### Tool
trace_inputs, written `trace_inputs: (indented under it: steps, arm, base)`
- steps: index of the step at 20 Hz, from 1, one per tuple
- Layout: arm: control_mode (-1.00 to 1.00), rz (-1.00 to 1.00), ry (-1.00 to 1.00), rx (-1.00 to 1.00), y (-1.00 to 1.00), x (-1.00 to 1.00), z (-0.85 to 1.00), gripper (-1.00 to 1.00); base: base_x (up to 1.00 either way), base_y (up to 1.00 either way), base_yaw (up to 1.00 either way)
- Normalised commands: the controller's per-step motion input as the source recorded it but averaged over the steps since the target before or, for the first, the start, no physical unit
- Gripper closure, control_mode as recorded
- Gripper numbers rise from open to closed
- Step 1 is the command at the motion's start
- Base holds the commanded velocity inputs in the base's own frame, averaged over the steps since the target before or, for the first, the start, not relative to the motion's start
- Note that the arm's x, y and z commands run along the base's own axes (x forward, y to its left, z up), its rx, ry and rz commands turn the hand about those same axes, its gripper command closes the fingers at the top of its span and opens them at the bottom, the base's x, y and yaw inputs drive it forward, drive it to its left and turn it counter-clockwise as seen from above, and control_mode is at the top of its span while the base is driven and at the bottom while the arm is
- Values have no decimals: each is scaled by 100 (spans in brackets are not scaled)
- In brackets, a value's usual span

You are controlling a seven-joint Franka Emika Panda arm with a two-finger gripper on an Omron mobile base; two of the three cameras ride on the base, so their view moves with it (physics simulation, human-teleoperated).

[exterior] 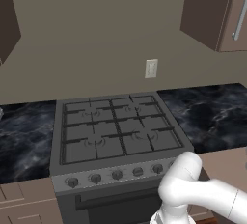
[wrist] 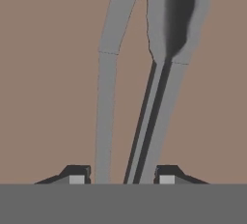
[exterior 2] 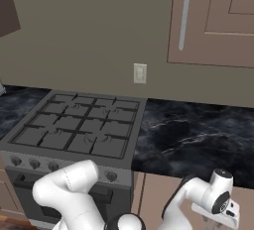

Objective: Take the tongs from the drawer on the right and place them on the dining counter next to the tray containing the kebab skewer.

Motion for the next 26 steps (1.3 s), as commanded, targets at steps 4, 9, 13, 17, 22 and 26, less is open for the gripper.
trace_inputs:
  steps: [4, 9, 13, 17, 22, 26]
  arm:
    - [-100, 0, -7, 0, -3, -11, 21, 100]
    - [-100, 0, -13, 0, -6, -18, 20, 100]
    - [-100, 0, -13, 0, -3, -14, 20, 100]
    - [-100, 0, -9, 0, 0, -3, 13, 100]
    - [-100, 0, -14, 0, 0, -3, 16, 100]
    - [-100, 0, -18, 0, 0, -9, 24, 100]
  base:
    - [0, 0, 0]
    - [0, 0, 0]
    - [0, 0, 0]
    - [0, 0, 0]
    - [0, 0, 0]
    - [0, 0, 0]
